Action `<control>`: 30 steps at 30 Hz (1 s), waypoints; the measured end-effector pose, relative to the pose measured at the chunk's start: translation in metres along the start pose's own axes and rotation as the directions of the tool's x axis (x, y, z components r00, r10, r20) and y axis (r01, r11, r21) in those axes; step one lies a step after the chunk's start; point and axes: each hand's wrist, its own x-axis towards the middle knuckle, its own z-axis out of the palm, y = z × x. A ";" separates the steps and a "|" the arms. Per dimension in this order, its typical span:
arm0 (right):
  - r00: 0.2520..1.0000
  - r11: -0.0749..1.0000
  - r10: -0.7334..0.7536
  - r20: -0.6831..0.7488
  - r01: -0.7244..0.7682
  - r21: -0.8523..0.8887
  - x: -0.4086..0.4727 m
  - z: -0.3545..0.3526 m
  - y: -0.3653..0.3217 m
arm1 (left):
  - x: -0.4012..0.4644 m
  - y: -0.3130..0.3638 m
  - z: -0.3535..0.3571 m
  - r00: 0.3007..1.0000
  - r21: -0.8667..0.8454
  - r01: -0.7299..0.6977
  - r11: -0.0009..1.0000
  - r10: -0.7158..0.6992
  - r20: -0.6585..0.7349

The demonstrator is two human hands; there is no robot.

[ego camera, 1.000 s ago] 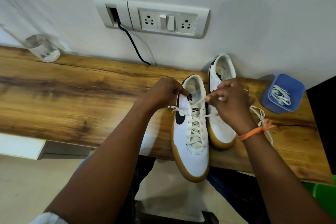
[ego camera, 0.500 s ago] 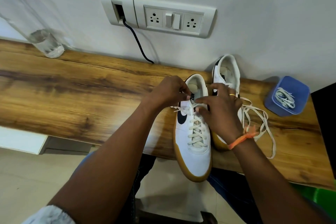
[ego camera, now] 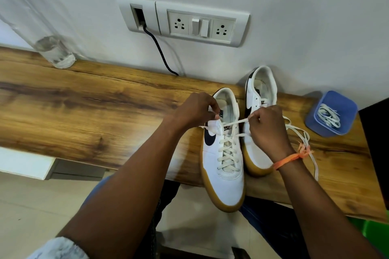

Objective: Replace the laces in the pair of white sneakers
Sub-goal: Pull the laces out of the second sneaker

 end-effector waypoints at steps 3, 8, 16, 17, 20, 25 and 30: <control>1.000 0.999 0.031 0.008 -0.030 -0.016 -0.003 0.000 -0.003 | -0.001 0.000 -0.001 1.000 0.000 0.014 1.000 -0.014 0.010; 0.989 0.989 0.118 -0.085 -0.109 0.103 0.006 -0.008 0.009 | -0.001 -0.002 -0.002 1.000 0.004 0.029 1.000 -0.029 0.000; 0.977 0.846 0.209 0.053 -0.208 0.490 -0.005 -0.024 -0.010 | 0.001 0.007 0.001 0.997 0.153 -0.063 0.986 0.070 -0.043; 0.983 0.871 0.174 0.048 -0.177 0.458 -0.005 -0.021 -0.011 | 0.002 0.007 0.000 0.995 0.158 -0.076 0.985 0.085 -0.049; 0.999 0.958 -0.021 -0.030 0.029 0.286 -0.005 -0.012 -0.010 | 0.002 0.008 -0.002 0.994 0.159 -0.106 0.982 0.108 -0.001; 0.945 0.947 -0.320 -0.072 0.319 -0.031 -0.013 -0.010 -0.017 | 0.004 0.007 -0.001 0.992 0.177 -0.127 0.976 0.119 0.051; 0.937 0.870 -0.294 0.191 0.344 -0.352 -0.032 0.010 -0.025 | 0.005 0.004 -0.002 0.990 0.105 -0.134 0.985 0.128 0.066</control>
